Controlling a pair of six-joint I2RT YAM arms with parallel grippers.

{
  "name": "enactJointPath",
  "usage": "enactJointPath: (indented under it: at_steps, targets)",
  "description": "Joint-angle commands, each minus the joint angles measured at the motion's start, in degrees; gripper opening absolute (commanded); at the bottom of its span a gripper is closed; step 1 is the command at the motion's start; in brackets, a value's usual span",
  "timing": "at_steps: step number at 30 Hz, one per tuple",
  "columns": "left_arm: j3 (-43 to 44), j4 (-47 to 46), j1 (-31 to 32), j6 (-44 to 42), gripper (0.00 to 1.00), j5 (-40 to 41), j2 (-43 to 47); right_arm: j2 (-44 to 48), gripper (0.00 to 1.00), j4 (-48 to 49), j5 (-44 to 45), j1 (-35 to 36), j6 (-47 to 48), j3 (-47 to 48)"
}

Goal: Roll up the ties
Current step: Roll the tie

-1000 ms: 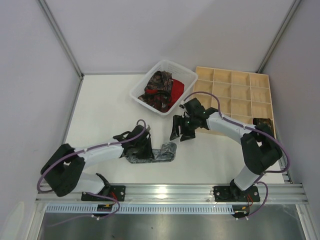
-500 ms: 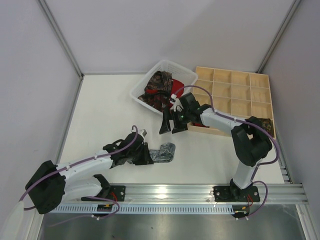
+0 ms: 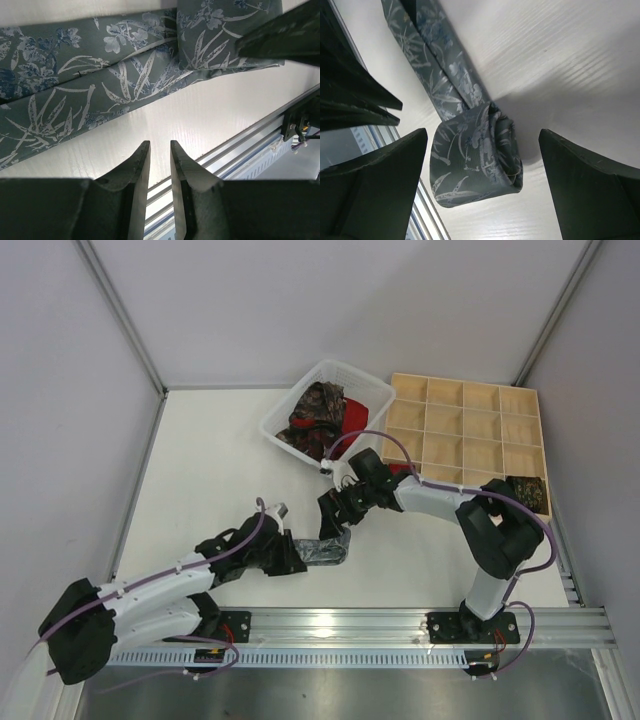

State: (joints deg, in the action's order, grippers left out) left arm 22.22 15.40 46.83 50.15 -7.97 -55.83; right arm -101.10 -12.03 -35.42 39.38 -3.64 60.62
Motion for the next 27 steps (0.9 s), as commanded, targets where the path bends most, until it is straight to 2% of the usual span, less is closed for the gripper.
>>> enactJointPath:
  at_steps: [1, 4, 9, 18, 27]
  targets:
    - [-0.9, -2.3, 0.3, 1.2, 0.28, -1.1, 1.8, 3.5, 1.00, 3.1, -1.0, 1.1, 6.4, -1.4]
    - [-1.6, -2.5, 0.2, 0.9, 0.28, -1.5, 2.9, 3.1, 1.00, 0.4, -0.3, 2.5, 8.7, -1.4]
    - [-3.0, -4.4, 0.2, 0.8, 0.30, -2.1, 3.7, 4.5, 1.00, 2.4, -0.3, 2.9, 7.9, -3.7]
    - [-5.4, -14.5, 0.3, 2.8, 0.28, -5.1, -3.5, 6.1, 1.00, -0.3, 4.9, 7.5, 11.3, -5.5]
    - [-3.7, -17.6, 0.3, 1.8, 0.28, -4.1, -9.5, 5.7, 1.00, 0.9, 13.1, 10.5, 13.7, -7.4]
